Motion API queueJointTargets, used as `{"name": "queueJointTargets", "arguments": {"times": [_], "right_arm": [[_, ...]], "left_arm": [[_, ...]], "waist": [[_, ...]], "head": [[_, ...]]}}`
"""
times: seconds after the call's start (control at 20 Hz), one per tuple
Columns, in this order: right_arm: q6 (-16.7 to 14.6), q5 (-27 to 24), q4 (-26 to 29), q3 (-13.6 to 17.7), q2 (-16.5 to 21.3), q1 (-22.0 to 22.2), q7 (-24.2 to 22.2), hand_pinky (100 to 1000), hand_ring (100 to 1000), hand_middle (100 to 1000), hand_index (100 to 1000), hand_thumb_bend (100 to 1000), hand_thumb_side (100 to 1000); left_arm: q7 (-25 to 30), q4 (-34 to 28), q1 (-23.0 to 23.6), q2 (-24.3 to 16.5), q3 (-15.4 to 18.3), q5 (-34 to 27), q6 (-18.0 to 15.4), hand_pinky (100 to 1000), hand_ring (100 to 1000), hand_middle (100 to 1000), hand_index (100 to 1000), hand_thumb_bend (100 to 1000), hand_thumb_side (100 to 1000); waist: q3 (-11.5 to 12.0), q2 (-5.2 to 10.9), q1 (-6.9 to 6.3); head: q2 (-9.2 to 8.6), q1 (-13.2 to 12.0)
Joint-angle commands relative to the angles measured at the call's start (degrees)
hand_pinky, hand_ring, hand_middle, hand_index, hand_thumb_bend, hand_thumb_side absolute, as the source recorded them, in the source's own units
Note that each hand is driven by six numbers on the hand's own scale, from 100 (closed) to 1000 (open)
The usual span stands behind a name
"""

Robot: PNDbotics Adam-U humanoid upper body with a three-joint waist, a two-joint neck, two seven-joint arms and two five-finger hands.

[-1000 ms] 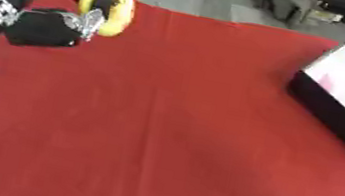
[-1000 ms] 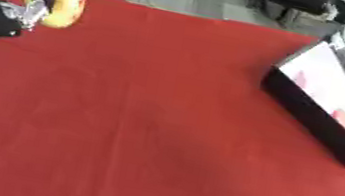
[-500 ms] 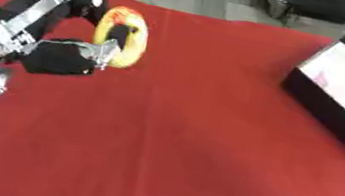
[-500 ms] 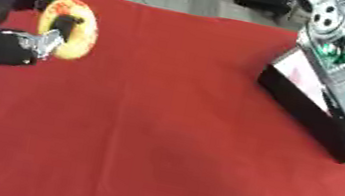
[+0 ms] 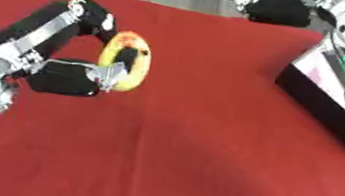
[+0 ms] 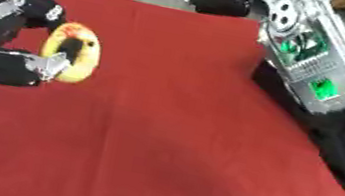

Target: Pick up the objects with one hand, pass them to the other hand, and then place them into the box on the other side of the table.

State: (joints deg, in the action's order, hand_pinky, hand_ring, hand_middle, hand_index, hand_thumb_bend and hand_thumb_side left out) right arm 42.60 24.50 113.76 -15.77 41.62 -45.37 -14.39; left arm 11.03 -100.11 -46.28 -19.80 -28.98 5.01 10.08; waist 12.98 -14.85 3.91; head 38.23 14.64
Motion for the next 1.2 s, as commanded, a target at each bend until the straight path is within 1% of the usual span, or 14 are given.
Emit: {"name": "queueJointTargets", "arguments": {"times": [0.05,0.35,0.6,0.8,1.0,1.1,1.2], "right_arm": [[0.1,1.4,0.8,-0.2,0.0,-1.7,-2.1,830,822,924,873,164,364],[-0.3,2.2,0.8,-1.0,-0.5,-2.5,-4.5,831,824,925,876,158,376],[-0.5,1.2,0.8,-1.6,-1.1,-3.0,-5.4,832,823,927,876,143,386],[-0.4,1.6,0.8,-2.4,-1.2,-3.3,-5.8,835,829,927,879,142,387],[-0.5,1.9,0.8,-3.5,-1.5,-3.3,-6.9,835,833,929,882,148,401],[-0.9,1.7,0.8,-3.6,-1.7,-3.4,-7.6,835,833,929,882,147,406],[-1.4,1.0,0.8,-3.8,-1.8,-3.4,-8.6,830,829,930,882,141,432]], "left_arm": [[0.1,-1.6,-0.5,-0.4,0.0,-0.5,-0.2,681,578,483,355,100,274],[0.5,-2.4,0.1,-0.7,-0.4,0.1,-0.7,674,576,487,357,100,272],[1.2,-3.4,0.7,-1.1,-1.4,0.9,-1.4,674,574,486,357,100,271],[2.9,-6.7,1.0,-2.1,-2.9,-0.6,-0.3,672,574,488,357,100,277],[3.6,-8.5,1.1,-2.4,-3.2,-0.7,1.1,672,575,490,359,100,269],[3.5,-8.8,1.2,-2.4,-3.2,0.0,1.0,671,575,490,359,100,268],[3.3,-9.1,1.2,-2.3,-3.2,0.7,0.5,673,576,491,361,100,257]], "waist": [[-0.1,1.95,-0.16],[-0.1,1.93,-0.13],[-0.3,1.87,-0.13],[-0.4,1.88,-0.16],[-0.4,1.92,-0.09],[-0.4,1.92,-0.05],[-0.4,1.93,-0.03]], "head": [[0.22,0.3],[0.13,0.2],[0.27,0.2],[0.31,0.4],[0.35,0.7],[0.34,0.7],[0.39,0.8]]}}
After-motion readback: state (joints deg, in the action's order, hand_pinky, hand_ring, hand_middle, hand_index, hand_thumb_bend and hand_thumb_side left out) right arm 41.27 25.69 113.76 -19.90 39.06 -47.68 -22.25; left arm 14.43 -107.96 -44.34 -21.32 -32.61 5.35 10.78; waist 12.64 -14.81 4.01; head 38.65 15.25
